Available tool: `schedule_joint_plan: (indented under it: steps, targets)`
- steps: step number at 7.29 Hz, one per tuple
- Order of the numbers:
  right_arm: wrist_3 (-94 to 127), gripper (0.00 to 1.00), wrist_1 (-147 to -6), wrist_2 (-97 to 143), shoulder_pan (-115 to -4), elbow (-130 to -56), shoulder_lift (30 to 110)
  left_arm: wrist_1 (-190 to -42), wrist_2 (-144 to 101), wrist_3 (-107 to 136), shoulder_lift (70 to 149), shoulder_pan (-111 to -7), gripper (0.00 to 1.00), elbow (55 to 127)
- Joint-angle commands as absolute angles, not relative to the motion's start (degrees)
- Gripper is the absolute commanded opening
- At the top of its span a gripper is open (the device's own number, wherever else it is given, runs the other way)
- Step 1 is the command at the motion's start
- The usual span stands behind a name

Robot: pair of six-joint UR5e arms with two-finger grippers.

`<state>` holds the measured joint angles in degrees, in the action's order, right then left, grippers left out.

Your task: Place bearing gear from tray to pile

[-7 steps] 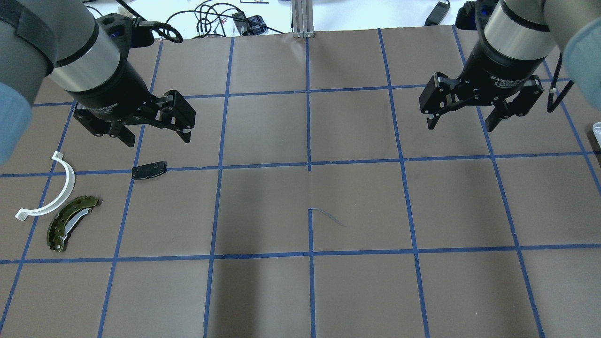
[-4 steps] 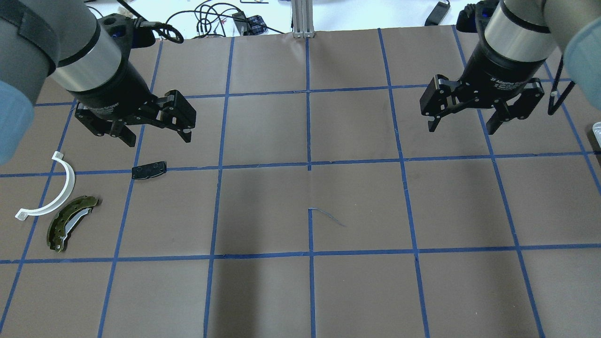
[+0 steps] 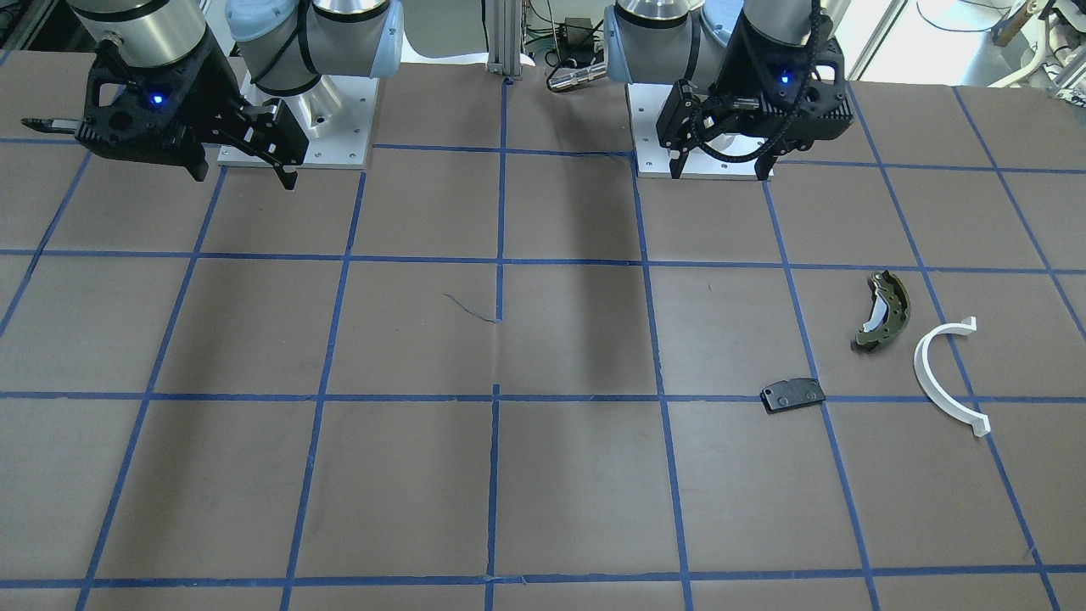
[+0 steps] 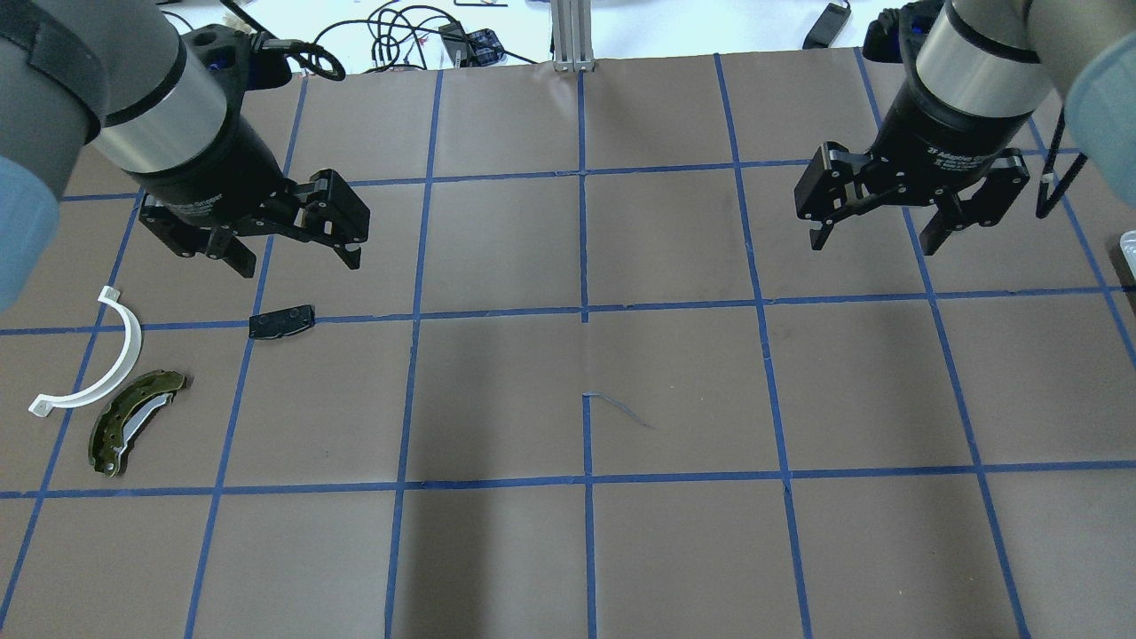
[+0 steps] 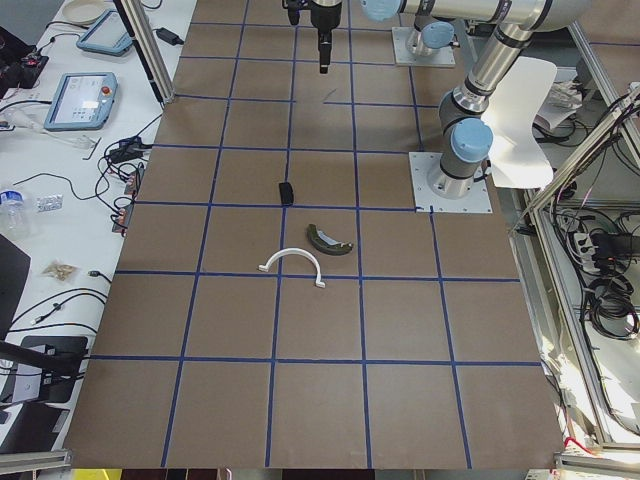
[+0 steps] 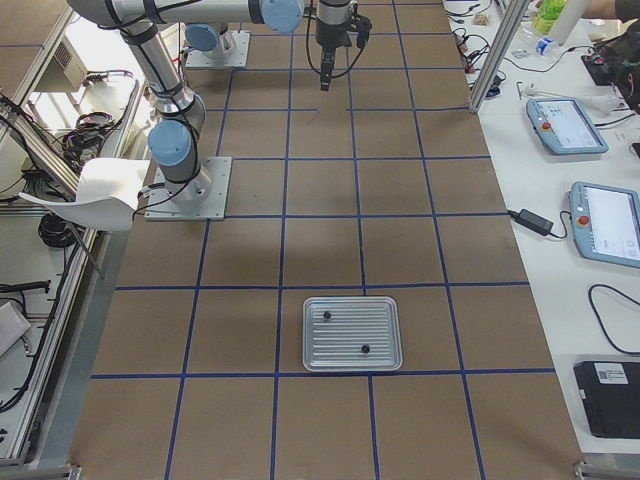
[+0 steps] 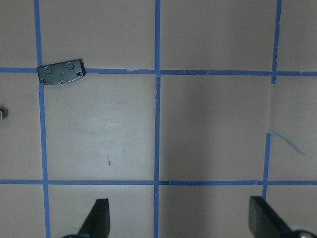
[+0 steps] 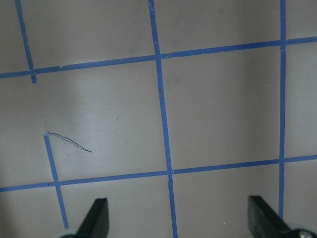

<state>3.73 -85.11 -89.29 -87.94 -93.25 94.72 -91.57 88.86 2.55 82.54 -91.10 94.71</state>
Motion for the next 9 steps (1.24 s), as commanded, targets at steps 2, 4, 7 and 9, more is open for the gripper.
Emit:
schedule_joint_plan:
  steps: [2,4,7,9]
  targets:
    - [3.0,1.0,-84.99,-89.12,-87.98,-93.43,94.22,-91.58,88.86,2.55,82.44,-91.14,1.0,94.57]
    - [3.25,1.0,-85.17,-89.3,-87.98,-94.3,94.22,-91.49,88.86,2.55,82.53,-91.14,1.0,94.57]
    - [2.55,1.0,-86.04,-91.04,-85.53,-95.88,94.13,-91.58,88.77,2.55,82.44,-91.23,1.0,94.22]
    - [-1.81,1.0,-86.22,-91.41,-79.75,-95.89,94.13,-91.76,88.86,2.55,82.35,-91.32,1.0,94.22]
